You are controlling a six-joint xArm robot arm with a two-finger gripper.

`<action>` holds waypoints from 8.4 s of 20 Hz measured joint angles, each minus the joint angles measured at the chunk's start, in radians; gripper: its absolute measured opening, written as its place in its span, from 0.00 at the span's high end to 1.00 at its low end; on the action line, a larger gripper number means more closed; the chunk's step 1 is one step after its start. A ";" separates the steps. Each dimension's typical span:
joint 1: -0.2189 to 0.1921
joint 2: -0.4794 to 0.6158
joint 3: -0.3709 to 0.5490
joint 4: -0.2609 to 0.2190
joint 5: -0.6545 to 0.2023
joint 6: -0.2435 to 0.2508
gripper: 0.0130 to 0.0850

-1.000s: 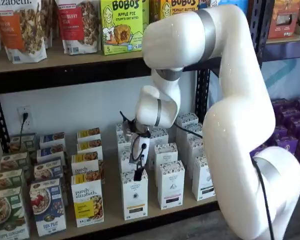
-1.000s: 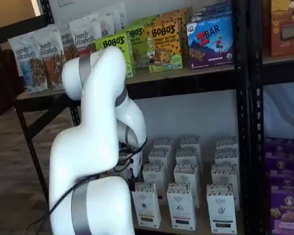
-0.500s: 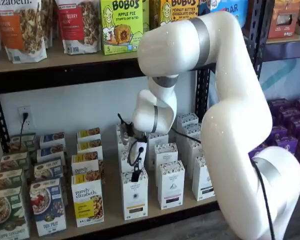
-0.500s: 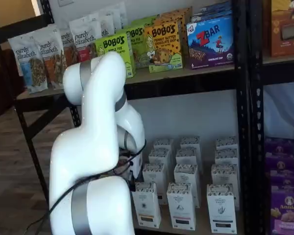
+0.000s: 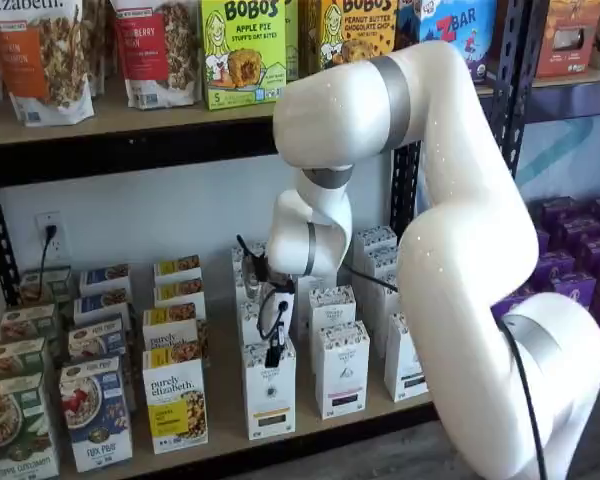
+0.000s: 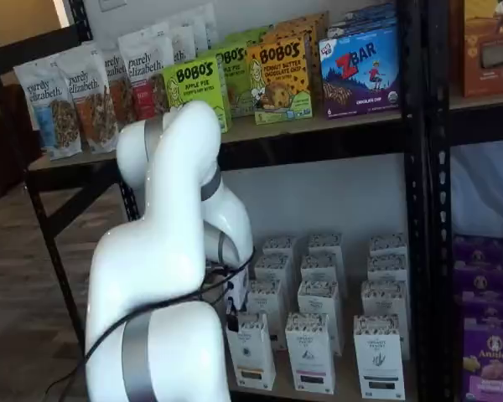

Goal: Pick up the white box with a yellow strip in the middle, on the bottom shelf, the fourth box from the left

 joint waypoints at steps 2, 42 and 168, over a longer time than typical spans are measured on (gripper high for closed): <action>-0.004 0.023 -0.026 -0.013 0.006 0.009 0.00; -0.045 0.257 -0.306 -0.303 0.114 0.234 0.00; 0.043 -0.739 0.636 -0.381 0.211 0.395 0.61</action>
